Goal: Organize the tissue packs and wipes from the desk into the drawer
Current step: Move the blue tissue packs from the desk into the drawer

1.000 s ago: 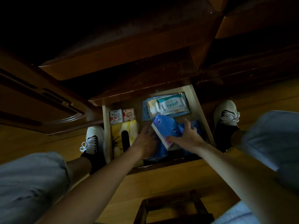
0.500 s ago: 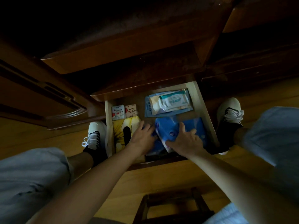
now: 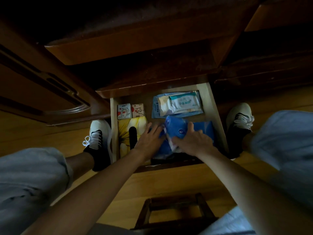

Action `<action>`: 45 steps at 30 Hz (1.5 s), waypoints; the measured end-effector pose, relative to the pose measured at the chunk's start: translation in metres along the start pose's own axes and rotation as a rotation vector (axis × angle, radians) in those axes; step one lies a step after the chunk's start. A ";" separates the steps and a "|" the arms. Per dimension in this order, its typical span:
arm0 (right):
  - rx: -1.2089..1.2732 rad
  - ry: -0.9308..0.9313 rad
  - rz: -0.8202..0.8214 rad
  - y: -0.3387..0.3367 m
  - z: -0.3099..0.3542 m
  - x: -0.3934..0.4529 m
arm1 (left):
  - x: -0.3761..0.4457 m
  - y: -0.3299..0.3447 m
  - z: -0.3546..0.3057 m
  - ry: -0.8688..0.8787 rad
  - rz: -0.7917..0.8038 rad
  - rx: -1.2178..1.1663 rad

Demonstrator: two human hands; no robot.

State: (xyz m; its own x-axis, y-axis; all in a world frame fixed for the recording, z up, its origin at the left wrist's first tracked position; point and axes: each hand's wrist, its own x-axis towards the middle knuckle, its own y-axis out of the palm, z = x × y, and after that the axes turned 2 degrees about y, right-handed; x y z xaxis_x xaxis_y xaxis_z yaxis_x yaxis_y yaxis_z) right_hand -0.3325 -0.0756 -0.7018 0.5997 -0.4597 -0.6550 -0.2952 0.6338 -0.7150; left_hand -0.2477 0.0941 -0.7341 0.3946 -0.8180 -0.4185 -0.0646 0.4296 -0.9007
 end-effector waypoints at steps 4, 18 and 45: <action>0.659 0.069 0.284 -0.041 -0.022 0.008 | -0.004 0.010 -0.002 -0.038 0.028 -0.110; 0.310 0.112 -0.010 -0.049 -0.044 -0.005 | 0.064 -0.021 -0.046 -0.284 0.078 -0.288; -0.361 0.030 -0.044 0.023 0.004 -0.004 | 0.047 0.020 -0.023 -0.306 0.191 -0.181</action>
State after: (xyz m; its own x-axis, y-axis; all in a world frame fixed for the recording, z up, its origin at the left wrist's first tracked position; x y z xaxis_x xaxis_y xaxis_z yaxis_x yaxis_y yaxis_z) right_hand -0.3384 -0.0564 -0.7148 0.5968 -0.5034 -0.6248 -0.5162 0.3553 -0.7793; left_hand -0.2510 0.0553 -0.7745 0.6126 -0.5670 -0.5506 -0.3126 0.4661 -0.8277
